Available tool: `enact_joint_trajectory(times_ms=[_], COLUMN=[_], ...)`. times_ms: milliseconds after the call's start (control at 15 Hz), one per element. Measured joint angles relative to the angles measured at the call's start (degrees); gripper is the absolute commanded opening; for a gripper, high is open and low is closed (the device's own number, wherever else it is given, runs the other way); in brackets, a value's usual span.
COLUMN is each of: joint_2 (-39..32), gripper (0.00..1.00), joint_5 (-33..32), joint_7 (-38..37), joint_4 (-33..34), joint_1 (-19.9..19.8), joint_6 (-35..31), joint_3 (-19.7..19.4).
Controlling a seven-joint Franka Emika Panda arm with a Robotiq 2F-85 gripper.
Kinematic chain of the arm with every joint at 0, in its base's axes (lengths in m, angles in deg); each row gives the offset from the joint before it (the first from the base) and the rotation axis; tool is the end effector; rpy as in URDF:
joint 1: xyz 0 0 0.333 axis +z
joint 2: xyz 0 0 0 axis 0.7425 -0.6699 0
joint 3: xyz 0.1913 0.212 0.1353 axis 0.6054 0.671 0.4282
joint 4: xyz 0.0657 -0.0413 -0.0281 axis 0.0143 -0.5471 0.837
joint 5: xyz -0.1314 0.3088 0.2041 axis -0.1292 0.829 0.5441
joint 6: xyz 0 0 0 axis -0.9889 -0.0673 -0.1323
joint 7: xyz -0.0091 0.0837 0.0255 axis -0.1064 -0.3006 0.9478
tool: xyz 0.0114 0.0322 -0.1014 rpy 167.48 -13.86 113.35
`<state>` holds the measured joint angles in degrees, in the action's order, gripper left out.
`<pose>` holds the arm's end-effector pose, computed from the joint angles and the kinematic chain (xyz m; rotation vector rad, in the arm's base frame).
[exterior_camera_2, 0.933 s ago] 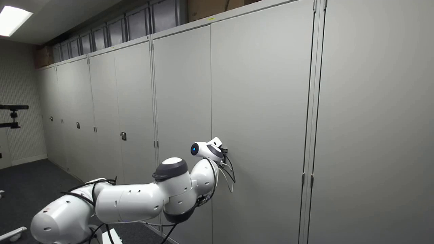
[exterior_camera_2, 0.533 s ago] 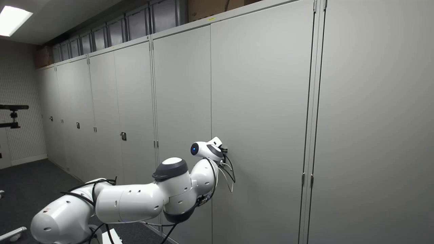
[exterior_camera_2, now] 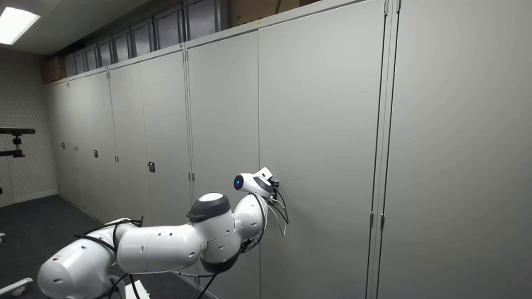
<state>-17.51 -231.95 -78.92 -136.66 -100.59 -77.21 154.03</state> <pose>0.6987 0.0804 0.3556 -2.4325 -0.4069 -1.8714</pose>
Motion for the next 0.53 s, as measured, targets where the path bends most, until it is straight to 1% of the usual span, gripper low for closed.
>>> enact_joint_trajectory(times_ms=[333,467,533], joint_2=[0.01,0.73,0.76], gripper=[0.01,0.01,0.01], joint_5=[0.02,0.56,0.42], joint_7=[0.00,-0.12,-0.12], joint_4=[-0.02,-2.81,-3.12], joint_1=[-0.01,-1.87,-2.18], joint_6=[0.00,0.05,0.06], joint_3=[0.01,0.17,0.23])
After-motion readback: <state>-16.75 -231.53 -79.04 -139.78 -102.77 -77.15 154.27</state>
